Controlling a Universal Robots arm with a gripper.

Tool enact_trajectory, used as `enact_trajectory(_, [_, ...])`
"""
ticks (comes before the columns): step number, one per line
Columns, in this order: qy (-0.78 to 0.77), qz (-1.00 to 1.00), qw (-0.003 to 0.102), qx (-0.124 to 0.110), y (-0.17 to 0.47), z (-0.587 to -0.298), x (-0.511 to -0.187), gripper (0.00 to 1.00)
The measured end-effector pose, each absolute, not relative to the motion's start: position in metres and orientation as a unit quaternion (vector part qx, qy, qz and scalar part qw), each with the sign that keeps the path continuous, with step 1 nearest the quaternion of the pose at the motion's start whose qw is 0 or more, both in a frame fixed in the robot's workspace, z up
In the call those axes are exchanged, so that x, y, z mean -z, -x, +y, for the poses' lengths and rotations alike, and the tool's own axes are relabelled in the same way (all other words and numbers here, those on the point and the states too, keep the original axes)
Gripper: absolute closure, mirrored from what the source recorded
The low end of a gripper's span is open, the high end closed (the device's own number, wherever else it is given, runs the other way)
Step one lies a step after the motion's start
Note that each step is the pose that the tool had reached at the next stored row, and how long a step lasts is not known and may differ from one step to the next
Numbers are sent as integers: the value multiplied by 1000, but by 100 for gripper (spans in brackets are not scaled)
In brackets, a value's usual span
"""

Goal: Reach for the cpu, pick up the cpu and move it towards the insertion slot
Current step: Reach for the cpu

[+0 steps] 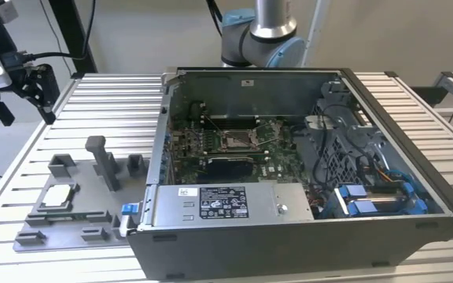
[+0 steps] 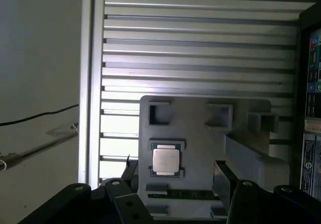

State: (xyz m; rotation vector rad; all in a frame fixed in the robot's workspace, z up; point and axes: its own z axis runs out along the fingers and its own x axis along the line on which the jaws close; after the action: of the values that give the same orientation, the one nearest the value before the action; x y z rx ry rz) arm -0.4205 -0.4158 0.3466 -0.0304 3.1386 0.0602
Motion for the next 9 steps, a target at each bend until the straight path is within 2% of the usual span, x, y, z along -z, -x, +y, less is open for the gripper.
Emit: enact_trajectory(9, [10, 1000, 1, -19, 421, -416, -347, 0])
